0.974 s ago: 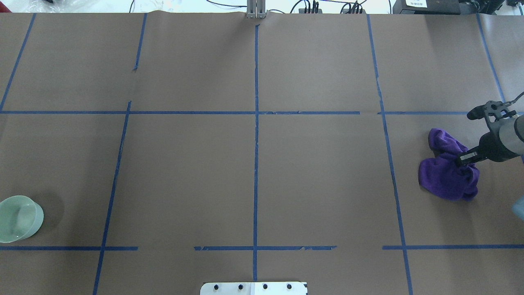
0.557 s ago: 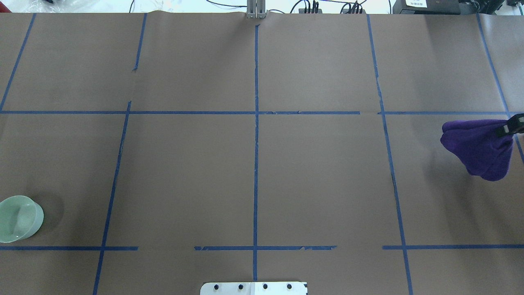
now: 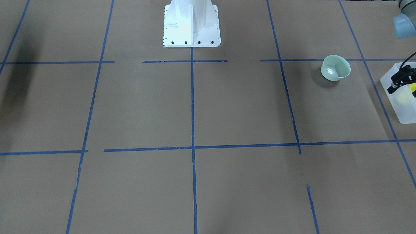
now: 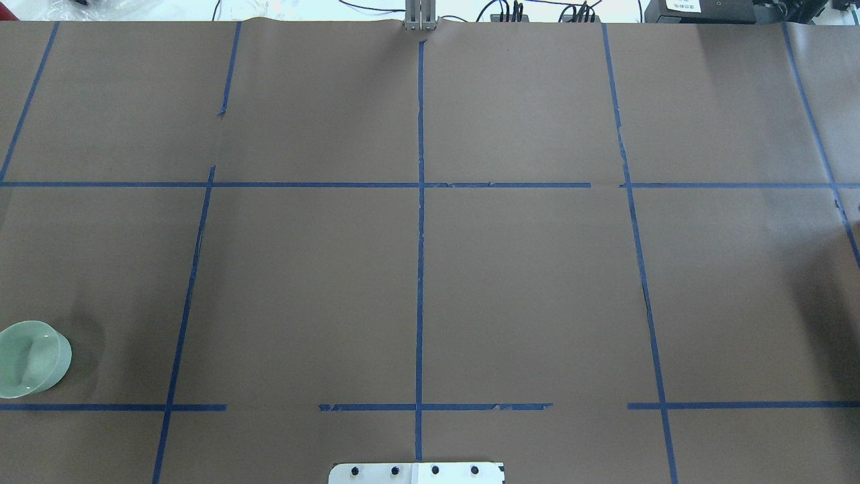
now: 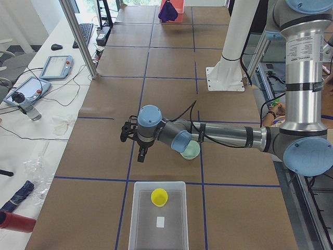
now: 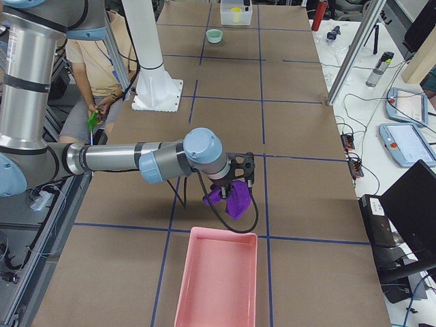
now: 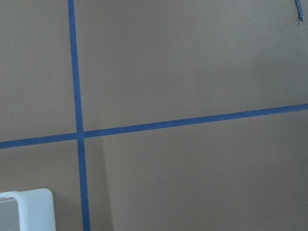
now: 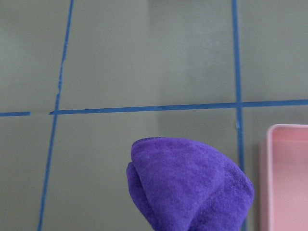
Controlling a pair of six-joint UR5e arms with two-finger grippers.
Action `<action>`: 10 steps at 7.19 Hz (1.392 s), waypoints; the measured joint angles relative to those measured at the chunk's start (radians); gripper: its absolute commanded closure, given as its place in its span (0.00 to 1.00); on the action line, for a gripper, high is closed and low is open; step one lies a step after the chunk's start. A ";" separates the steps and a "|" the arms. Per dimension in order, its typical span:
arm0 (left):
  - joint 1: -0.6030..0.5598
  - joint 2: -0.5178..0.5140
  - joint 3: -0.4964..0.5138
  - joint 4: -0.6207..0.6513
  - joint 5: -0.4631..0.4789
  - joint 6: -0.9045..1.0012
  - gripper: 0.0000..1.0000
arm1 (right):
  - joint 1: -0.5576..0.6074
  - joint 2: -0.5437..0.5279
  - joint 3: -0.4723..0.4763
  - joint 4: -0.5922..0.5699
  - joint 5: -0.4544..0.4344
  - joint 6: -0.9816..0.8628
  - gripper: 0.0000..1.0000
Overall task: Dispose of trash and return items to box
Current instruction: 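Lift the purple cloth and drop it into the pink bin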
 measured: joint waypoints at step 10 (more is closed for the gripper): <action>0.100 0.002 -0.008 -0.059 0.040 -0.011 0.00 | 0.131 0.136 -0.498 -0.058 -0.151 -0.555 0.00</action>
